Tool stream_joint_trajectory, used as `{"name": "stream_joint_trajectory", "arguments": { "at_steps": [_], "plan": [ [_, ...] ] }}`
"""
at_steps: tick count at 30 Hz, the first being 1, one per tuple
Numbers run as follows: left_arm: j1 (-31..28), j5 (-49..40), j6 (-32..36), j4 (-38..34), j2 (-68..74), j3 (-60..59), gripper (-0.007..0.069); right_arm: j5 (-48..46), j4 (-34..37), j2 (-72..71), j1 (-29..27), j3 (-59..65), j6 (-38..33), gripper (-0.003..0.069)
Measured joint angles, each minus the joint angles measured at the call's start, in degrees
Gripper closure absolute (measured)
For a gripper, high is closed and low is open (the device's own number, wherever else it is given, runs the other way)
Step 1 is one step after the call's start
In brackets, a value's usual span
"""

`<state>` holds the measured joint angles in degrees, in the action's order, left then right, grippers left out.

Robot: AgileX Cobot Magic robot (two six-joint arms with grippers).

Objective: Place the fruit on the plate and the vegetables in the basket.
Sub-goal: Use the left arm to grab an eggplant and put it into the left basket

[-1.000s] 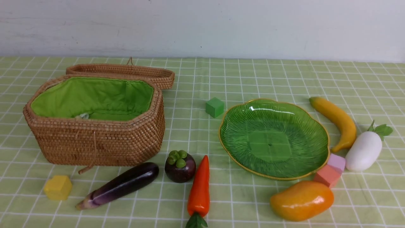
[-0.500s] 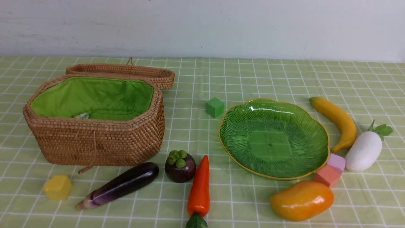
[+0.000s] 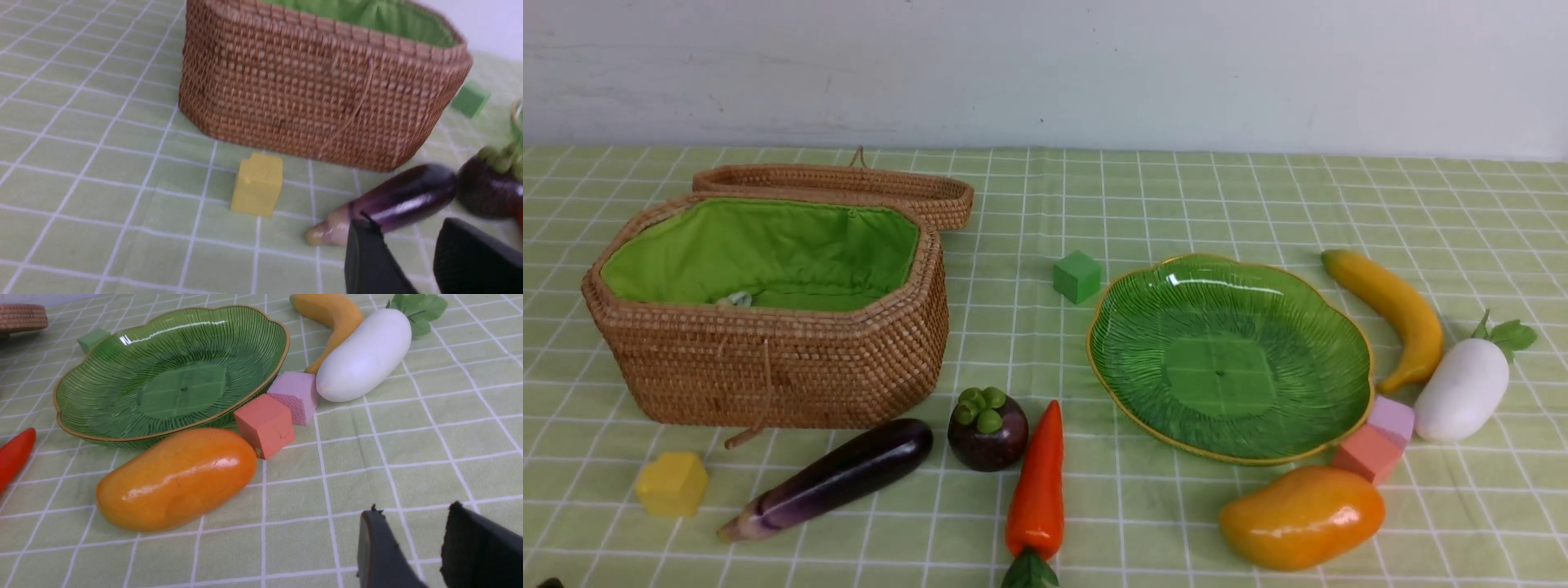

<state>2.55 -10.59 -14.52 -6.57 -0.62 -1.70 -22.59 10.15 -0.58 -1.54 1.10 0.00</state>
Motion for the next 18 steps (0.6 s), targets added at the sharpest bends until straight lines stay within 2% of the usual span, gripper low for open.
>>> {"name": "stream_joint_trajectory", "arguments": {
  "at_steps": [10,14,18],
  "plan": [
    [0.0,19.11,-10.14,-12.58,0.0,0.0,0.0386,0.06,-0.21,0.0,0.0,0.0,0.0,0.0418],
    [0.0,21.47,-17.07,-16.37,0.0,0.0,0.0386,0.89,-2.05,0.0,0.0,0.0,0.0,0.0418],
    [0.0,20.04,-19.32,-15.28,0.0,1.08,0.0397,1.2,-2.12,0.0,0.0,0.06,0.0,0.0418]
  ]
}}
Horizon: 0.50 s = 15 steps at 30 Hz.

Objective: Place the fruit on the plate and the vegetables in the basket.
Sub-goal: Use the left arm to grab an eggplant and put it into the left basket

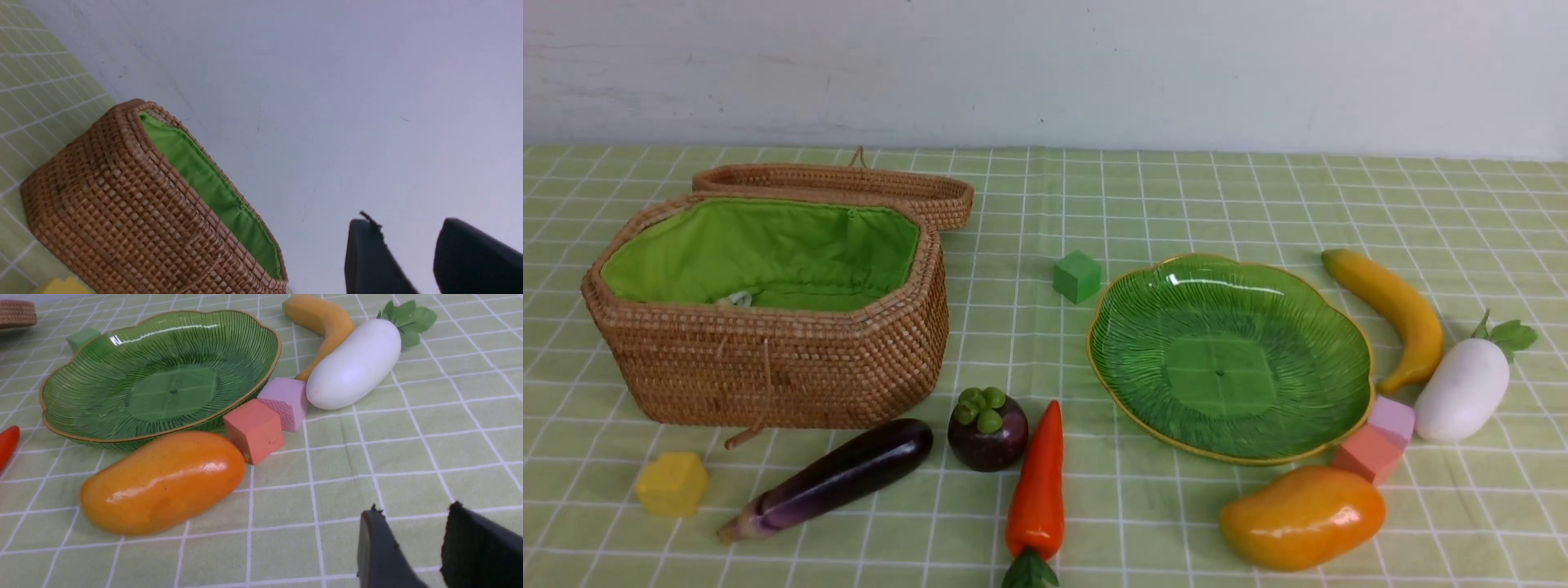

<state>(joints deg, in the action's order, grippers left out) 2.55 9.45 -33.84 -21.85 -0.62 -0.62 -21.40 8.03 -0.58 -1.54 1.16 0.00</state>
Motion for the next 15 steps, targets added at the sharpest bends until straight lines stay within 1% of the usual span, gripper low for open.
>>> {"name": "stream_joint_trajectory", "arguments": {
  "at_steps": [1,2,3,4,6,7,8,9,10,13,14,15],
  "plan": [
    [0.0,-2.97,-0.44,2.37,0.0,2.08,0.0427,0.51,1.35,0.0,0.0,0.08,0.68,0.0418],
    [0.0,-4.92,-0.5,3.73,0.0,4.07,0.045,1.0,2.79,0.0,0.0,0.2,1.51,0.0418],
    [0.0,-7.51,-0.56,5.46,0.0,6.26,0.0486,2.02,5.73,0.0,0.0,0.37,2.4,0.0418],
    [0.0,-9.45,-0.56,6.48,0.0,7.64,0.051,2.44,6.82,0.0,0.0,0.44,3.06,0.0418],
    [0.0,-16.82,-0.39,10.44,0.0,12.99,0.0622,6.11,13.56,0.0,0.0,0.44,4.96,0.0418],
    [0.0,-19.82,0.38,11.63,0.31,15.42,0.0638,8.8,16.6,0.0,0.0,0.44,5.36,0.0418],
    [0.0,-19.82,0.38,11.63,0.31,15.42,0.0638,8.8,17.06,0.0,0.0,0.44,5.42,0.0418],
    [0.0,-23.44,2.44,13.07,1.74,18.77,0.0638,11.81,20.55,0.0,0.0,0.44,5.81,0.0418],
    [0.0,-25.12,4.01,13.28,3.28,20.48,0.0638,13.7,22.64,0.0,0.0,0.44,6.0,0.0418],
    [0.0,-30.26,9.69,12.28,7.83,24.75,0.0638,17.92,26.65,0.0,0.0,0.44,6.01,0.043],
    [0.0,-31.56,10.57,11.72,8.9,25.46,0.0638,17.85,27.66,0.0,0.0,0.37,6.13,0.0436],
    [0.0,-33.89,12.94,10.75,10.34,26.39,0.0638,16.97,28.6,0.0,0.06,-0.03,6.14,0.0449]
  ]
}}
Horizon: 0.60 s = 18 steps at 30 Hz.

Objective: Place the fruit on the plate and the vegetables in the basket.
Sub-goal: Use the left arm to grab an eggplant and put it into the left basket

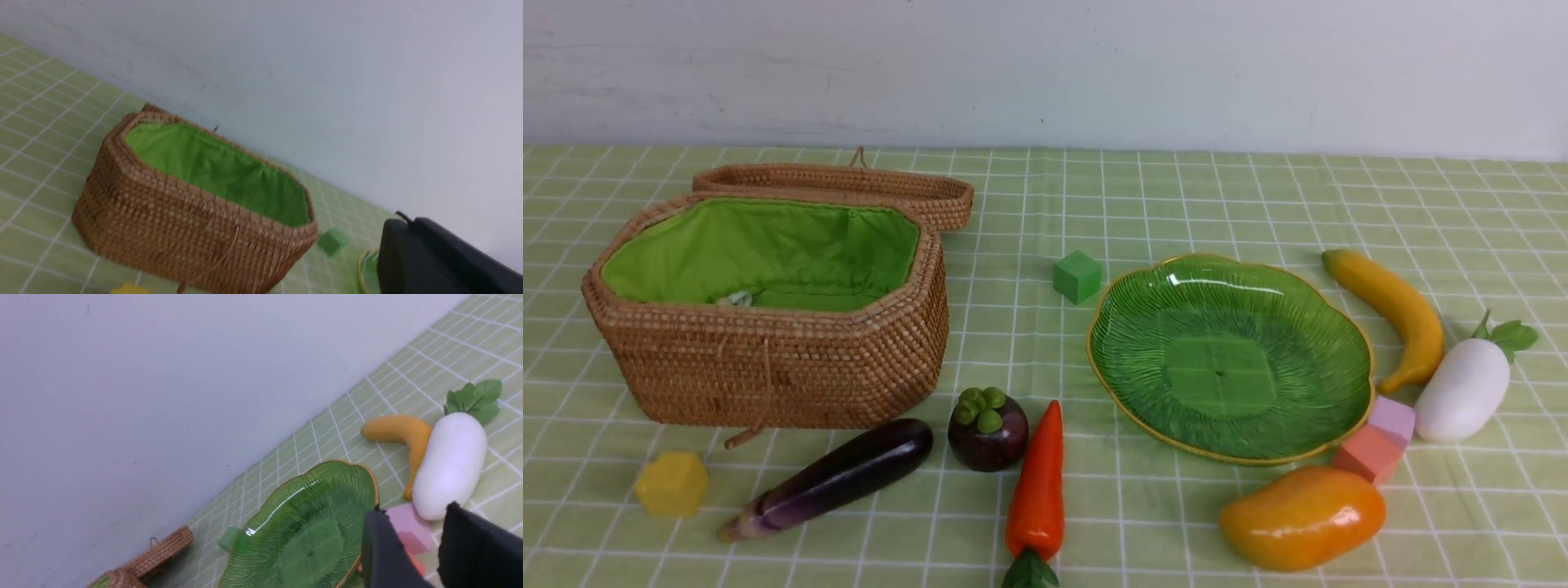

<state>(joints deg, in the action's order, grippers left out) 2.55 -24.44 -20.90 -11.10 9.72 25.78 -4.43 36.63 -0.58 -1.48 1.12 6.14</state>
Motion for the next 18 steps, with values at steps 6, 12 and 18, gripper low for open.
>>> {"name": "stream_joint_trajectory", "arguments": {
  "at_steps": [6,12,18],
  "plan": [
    [1.47,-9.41,18.0,-12.89,8.9,5.19,0.0638,-18.97,-0.19,5.65,2.15,-12.84,-5.68,0.0574],
    [10.88,-16.26,34.41,-22.78,13.76,8.49,0.0638,-44.62,-3.81,19.68,2.83,-31.07,-15.55,0.0652],
    [15.55,-23.72,37.14,-23.2,22.36,12.97,0.0638,-57.6,-6.5,28.45,5.51,-46.26,-20.26,0.0654]
  ]
}}
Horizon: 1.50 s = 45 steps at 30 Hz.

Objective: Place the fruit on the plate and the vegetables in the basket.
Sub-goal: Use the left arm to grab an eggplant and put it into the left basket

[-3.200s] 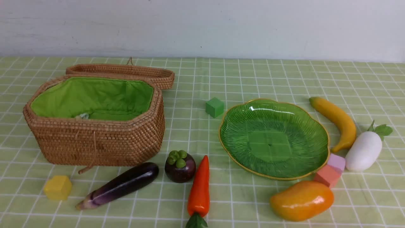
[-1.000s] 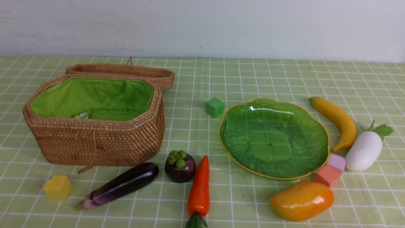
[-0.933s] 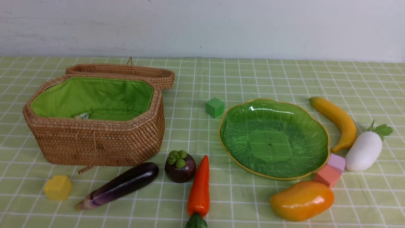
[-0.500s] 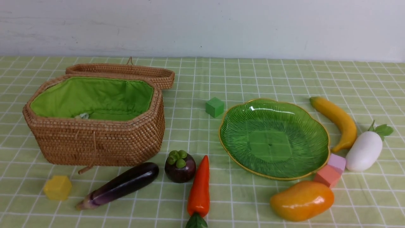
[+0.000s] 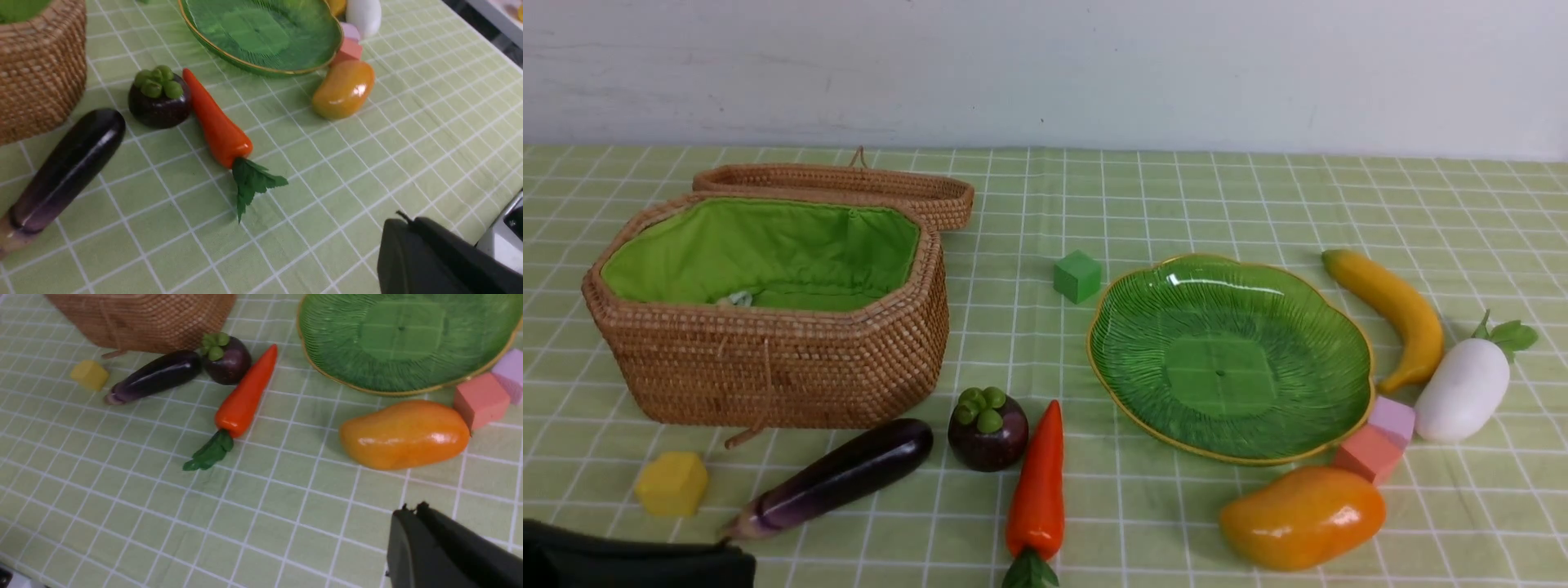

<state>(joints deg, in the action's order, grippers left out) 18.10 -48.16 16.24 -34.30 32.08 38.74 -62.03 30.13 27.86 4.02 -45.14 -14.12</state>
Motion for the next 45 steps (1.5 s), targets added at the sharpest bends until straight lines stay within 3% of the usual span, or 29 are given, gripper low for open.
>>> {"name": "stream_joint_trajectory", "arguments": {
  "at_steps": [7,15,20,23,28,30,34,41,45],
  "plan": [
    [0.19,7.16,0.12,0.62,5.83,1.7,0.0638,-3.58,-1.68,1.76,7.18,-8.98,-0.74,0.0652],
    [0.24,-7.26,6.39,2.28,20.59,10.11,0.0638,-8.12,-3.09,1.76,7.57,-10.09,-0.89,0.0643],
    [0.6,-7.18,8.9,2.91,27.31,12.86,0.0638,-8.37,-3.67,1.7,7.57,-10.09,-4.09,0.0638],
    [3.09,-7.25,9.15,5.3,28.85,12.95,0.0638,-8.33,-3.67,1.19,7.57,-10.09,-6.1,0.0636],
    [14.26,-7.49,7.64,15.95,31.26,13.06,0.0638,-8.21,-3.67,0.89,7.57,-10.15,-7.88,0.0634],
    [14.77,-7.43,6.96,17.87,31.77,13.06,0.0638,-8.21,-3.67,0.83,7.57,-10.15,-8.0,0.0634],
    [11.68,-6.29,4.06,24.73,35.66,13.13,0.0638,-8.21,-3.67,0.75,7.57,-10.15,-8.16,0.0631],
    [4.13,1.13,5.05,25.94,42.65,13.19,0.0636,-8.16,-3.67,0.75,8.87,-10.15,-8.24,0.0625],
    [0.95,6.35,8.33,25.99,47.76,13.23,0.0565,-8.03,-3.67,0.75,11.29,-10.15,-8.24,0.0622]
  ]
}}
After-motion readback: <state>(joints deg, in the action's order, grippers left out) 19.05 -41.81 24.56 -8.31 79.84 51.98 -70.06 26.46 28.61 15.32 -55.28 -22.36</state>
